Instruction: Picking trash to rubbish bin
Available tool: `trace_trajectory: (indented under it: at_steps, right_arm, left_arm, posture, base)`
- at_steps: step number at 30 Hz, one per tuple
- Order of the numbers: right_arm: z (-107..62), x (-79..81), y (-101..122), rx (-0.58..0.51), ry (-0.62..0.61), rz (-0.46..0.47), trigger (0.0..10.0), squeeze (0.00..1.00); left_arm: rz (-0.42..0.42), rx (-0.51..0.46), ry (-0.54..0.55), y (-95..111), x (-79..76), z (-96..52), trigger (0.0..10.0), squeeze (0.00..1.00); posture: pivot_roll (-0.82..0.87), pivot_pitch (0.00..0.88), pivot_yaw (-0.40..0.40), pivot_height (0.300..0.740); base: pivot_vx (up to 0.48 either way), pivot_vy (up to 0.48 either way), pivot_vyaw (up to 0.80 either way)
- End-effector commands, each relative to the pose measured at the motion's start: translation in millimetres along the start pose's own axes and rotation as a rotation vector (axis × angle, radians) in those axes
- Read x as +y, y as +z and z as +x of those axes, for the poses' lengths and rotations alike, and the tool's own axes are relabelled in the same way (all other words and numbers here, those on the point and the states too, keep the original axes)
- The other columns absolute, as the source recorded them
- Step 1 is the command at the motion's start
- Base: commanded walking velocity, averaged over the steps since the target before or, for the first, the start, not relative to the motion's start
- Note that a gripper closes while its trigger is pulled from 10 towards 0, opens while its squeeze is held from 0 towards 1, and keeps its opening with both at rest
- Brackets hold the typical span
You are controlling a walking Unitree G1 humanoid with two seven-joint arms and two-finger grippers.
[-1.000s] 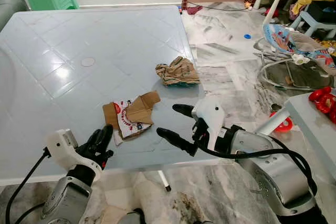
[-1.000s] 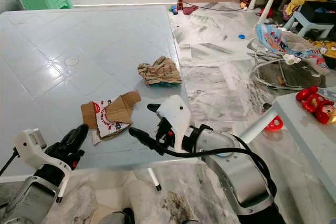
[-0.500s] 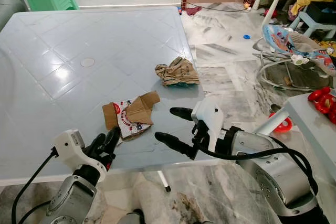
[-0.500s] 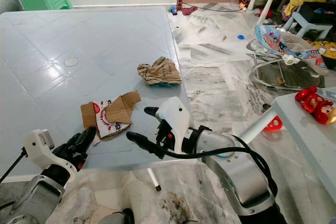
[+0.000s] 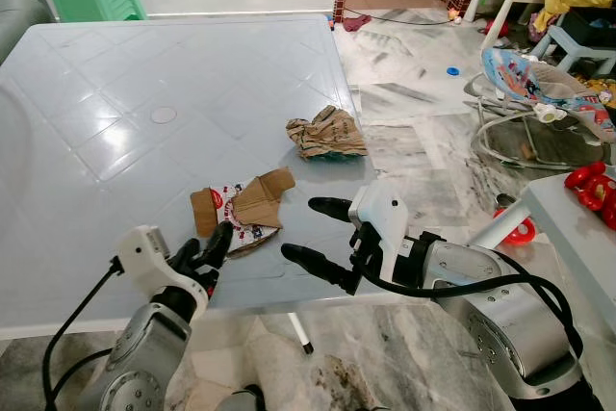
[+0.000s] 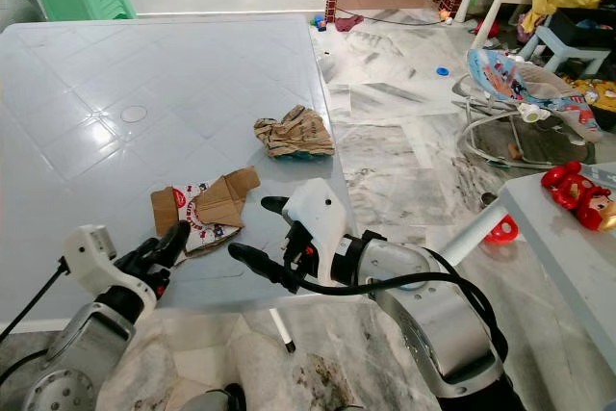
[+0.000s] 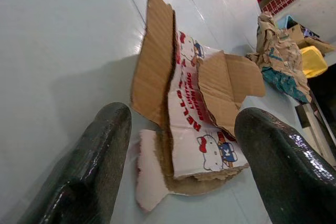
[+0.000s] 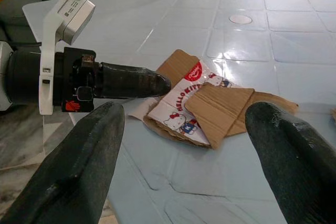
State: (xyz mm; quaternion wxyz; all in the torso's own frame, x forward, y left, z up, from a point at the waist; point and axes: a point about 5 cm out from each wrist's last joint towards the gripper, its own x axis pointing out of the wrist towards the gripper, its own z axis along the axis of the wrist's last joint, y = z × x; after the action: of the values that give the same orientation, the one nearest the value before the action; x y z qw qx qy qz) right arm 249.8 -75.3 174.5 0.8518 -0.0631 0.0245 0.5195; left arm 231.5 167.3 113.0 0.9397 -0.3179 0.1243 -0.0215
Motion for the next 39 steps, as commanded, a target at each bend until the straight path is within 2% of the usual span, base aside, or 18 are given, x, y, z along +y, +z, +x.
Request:
trace_trajectory:
  at_steps: [1,6,7,8,9,17,25,39]
  right_arm:
    - [-2.1,1.6,3.6,-0.004,0.0,-0.012,10.0,0.0]
    - [-2.3,2.8,3.2,-0.003,-0.002,-0.01,10.0,0.0]
    - [-1.7,2.9,3.4,-0.005,-0.002,-0.009,10.0,0.0]
    - [-1.3,3.0,3.5,-0.006,-0.003,-0.009,10.0,0.0]
    - [-0.9,2.9,3.7,-0.007,-0.004,-0.009,10.0,0.0]
    - [-1.7,3.0,4.7,-0.01,-0.019,-0.006,10.0,0.0]
    - [-1.7,3.2,4.2,-0.011,-0.028,-0.002,10.0,0.0]
    - [-1.5,3.6,3.3,-0.006,-0.037,-0.003,10.0,0.0]
  left_arm:
    - [-0.011,0.025,0.01,-4.4,0.0,0.3,10.0,0.0]
    - [-0.038,0.048,-0.007,-9.7,-0.2,5.0,10.0,0.0]
    - [-0.034,0.049,-0.012,-9.7,-0.3,7.3,7.3,0.0]
    - [-0.031,0.049,-0.015,-9.7,-0.4,8.8,7.3,0.0]
    - [-0.036,0.042,-0.019,-9.0,-0.5,10.9,0.0,0.0]
    - [-0.086,-0.005,0.008,-5.8,11.4,27.3,0.0,0.0]
    - [-0.13,-0.043,-0.002,-5.9,10.6,34.5,0.0,0.0]
    - [-0.147,-0.086,-0.03,-3.4,7.3,40.4,0.0,0.0]
  posture:
    - [-0.04,0.112,-0.019,0.74]
    - [-0.04,0.115,-0.018,0.74]
    - [-0.04,0.115,-0.018,0.74]
    - [-0.04,0.115,-0.018,0.74]
    - [-0.04,0.115,-0.018,0.74]
    - [-0.06,0.124,-0.015,0.74]
    - [-0.06,0.126,-0.014,0.74]
    - [-0.06,0.128,-0.014,0.74]
  base:
    - [0.0,0.0,0.0]
    - [0.0,0.0,0.0]
    - [0.0,0.0,0.0]
    - [0.0,0.0,0.0]
    - [0.0,0.0,0.0]
    - [0.0,0.0,0.0]
    - [0.0,0.0,0.0]
    - [0.0,0.0,0.0]
